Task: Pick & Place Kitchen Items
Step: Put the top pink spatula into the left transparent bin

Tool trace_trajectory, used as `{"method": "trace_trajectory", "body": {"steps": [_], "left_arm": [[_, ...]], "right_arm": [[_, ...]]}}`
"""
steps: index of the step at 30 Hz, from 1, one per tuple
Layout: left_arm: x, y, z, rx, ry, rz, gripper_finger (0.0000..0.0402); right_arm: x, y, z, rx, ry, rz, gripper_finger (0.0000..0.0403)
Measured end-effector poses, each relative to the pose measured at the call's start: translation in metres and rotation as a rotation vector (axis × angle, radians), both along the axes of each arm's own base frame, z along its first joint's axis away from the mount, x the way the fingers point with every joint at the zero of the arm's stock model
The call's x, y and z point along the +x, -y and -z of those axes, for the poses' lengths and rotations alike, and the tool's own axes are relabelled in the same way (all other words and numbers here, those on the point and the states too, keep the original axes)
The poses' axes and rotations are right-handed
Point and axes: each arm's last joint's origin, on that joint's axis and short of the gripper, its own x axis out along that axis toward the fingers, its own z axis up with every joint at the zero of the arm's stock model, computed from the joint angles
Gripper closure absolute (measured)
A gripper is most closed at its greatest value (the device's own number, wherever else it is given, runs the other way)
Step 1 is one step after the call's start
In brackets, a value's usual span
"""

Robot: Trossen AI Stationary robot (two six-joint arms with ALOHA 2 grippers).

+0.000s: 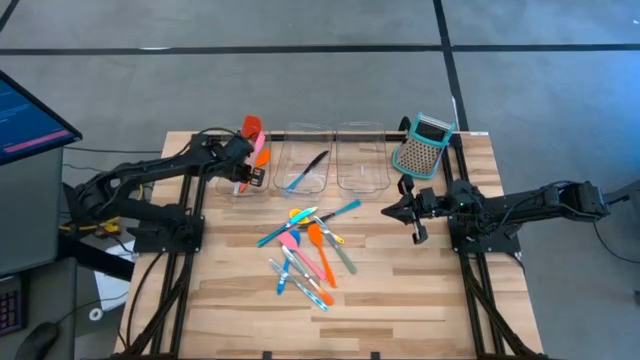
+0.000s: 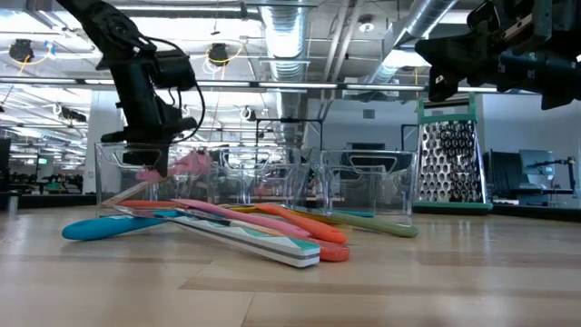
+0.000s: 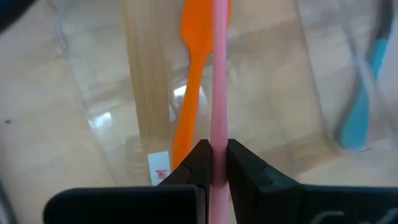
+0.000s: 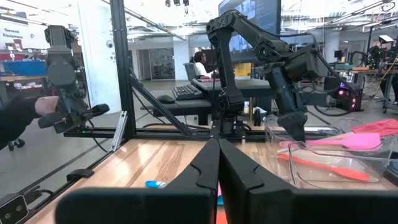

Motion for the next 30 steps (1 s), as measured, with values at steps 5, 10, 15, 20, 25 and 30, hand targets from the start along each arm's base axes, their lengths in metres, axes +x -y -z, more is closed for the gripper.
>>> {"method": "trace_trajectory", "body": {"steps": [5, 10, 15, 20, 25, 30], "left_arm": [[0.002, -0.005, 0.012, -0.037, -0.044, -0.009, 0.0384], [0.005, -0.007, 0.025, -0.074, -0.088, -0.009, 0.0384], [0.007, -0.008, 0.031, -0.092, -0.111, -0.009, 0.0384], [0.007, -0.009, 0.031, -0.086, -0.104, -0.009, 0.0379], [0.008, -0.009, 0.03, -0.073, -0.102, -0.012, 0.035], [0.008, -0.01, 0.029, -0.064, -0.099, -0.014, 0.032]], "right_arm": [[0.0, 0.0, 0.0, 0.001, -0.004, 0.0, 0.0403], [0.0, 0.0, 0.002, 0.003, -0.019, 0.0, 0.0403], [0.0, 0.0, 0.002, 0.003, -0.02, 0.0, 0.0403], [0.0, 0.0, 0.002, 0.003, -0.023, 0.0, 0.0403], [0.0, 0.0, 0.002, 0.003, -0.023, 0.0, 0.0403], [0.0, 0.0, 0.003, 0.004, -0.03, 0.0, 0.0403]]}}
